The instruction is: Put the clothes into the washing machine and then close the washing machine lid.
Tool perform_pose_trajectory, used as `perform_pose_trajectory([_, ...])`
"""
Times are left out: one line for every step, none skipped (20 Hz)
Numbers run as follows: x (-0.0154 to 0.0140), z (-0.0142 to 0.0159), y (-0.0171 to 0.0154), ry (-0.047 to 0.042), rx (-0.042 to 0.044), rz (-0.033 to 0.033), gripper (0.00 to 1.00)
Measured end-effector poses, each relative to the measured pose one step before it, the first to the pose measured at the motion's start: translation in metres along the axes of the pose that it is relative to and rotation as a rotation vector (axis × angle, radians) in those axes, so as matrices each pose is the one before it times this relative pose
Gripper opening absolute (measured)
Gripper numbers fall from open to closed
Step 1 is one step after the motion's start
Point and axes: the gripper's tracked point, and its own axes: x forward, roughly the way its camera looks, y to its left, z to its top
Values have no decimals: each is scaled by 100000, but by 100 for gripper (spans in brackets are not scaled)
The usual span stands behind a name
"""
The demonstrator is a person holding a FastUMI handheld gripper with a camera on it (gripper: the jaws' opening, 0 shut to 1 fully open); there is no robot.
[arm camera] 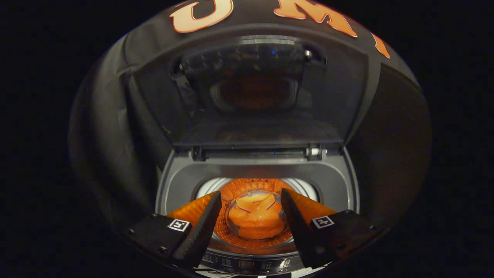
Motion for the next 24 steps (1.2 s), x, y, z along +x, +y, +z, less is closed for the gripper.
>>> perform_pose_trajectory([-773,1427,105,-2994,-314,146,99])
perform_pose_trajectory([-760,1353,305,-2419,237,573,99])
perform_pose_trajectory([-385,1327,319,-2042,722,804,99])
perform_pose_trajectory([-688,976,131,-1107,81,521,99])
perform_pose_trajectory([-596,1116,42,-1649,794,211,99])
perform_pose_trajectory([-420,961,-37,-1503,479,356,99])
perform_pose_trajectory([-385,1001,-141,-1490,262,-396,99])
perform_pose_trajectory([-218,802,-217,-851,-129,-258,99])
perform_pose_trajectory([-443,777,133,-1522,828,341,99])
perform_pose_trajectory([-288,687,-19,-687,-363,298,99])
perform_pose_trajectory([-343,828,-92,-1282,381,-160,99])
perform_pose_trajectory([-447,1071,-20,-877,-536,88,99])
perform_pose_trajectory([-332,1489,104,-2312,1081,104,99])
perform_pose_trajectory([-251,1462,172,-2604,504,378,99])
perform_pose_trajectory([-174,1458,106,-2793,-264,-147,99])
perform_pose_trajectory([-140,1336,-7,-1760,-759,-131,99])
perform_pose_trajectory([243,1165,176,-1526,-832,287,99])
perform_pose_trajectory([178,998,92,-1132,-459,-158,99])
perform_pose_trajectory([750,639,138,-386,-913,49,99])
perform_pose_trajectory([455,864,-39,-1422,-1084,-874,99])
perform_pose_trajectory([519,681,140,-1043,-1073,-292,99])
perform_pose_trajectory([533,545,140,-679,-593,-383,99])
perform_pose_trajectory([610,291,-151,277,86,-679,99])
perform_pose_trajectory([573,37,-63,557,668,-161,99])
